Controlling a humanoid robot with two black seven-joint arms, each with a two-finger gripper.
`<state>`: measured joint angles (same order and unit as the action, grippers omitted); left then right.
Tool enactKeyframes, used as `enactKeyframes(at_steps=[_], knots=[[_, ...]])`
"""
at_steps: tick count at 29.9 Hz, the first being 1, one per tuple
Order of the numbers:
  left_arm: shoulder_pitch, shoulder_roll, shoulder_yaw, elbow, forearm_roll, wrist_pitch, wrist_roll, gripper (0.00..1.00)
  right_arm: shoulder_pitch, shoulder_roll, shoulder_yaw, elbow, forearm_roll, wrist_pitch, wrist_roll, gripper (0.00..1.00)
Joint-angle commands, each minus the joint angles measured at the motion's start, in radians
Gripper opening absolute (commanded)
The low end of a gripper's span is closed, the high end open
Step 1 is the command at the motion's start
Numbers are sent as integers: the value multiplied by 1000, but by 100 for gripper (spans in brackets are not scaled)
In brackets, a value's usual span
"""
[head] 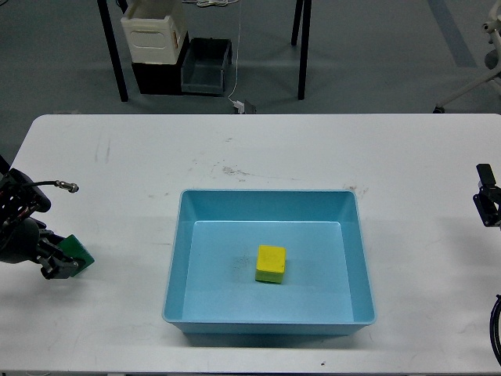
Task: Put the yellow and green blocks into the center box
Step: 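Lift the green cube and carry it over the tray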
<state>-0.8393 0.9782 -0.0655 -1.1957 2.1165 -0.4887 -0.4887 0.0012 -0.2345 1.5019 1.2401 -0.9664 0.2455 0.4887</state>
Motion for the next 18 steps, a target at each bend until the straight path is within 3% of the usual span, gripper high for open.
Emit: enactKeyframes(at_steps=[1, 4, 8, 12, 18], knots=[[-7, 10, 0, -2, -9, 0, 0, 35, -1, 1, 0, -2, 0, -6, 0, 100], [-21, 13, -14, -2, -19, 18, 0, 29, -1, 4, -2, -2, 0, -14, 0, 100], [-81, 16, -23, -1, -136, 107, 0, 29, -1, 6, -2, -2, 0, -15, 0, 100], [-197, 27, -22, -34, -292, 110, 0, 29, -1, 7, -3, -2, 0, -17, 0, 100], [-352, 5, -20, -195, -377, 94, 0, 29, -4, 7, -12, -2, 1, -31, 0, 100]])
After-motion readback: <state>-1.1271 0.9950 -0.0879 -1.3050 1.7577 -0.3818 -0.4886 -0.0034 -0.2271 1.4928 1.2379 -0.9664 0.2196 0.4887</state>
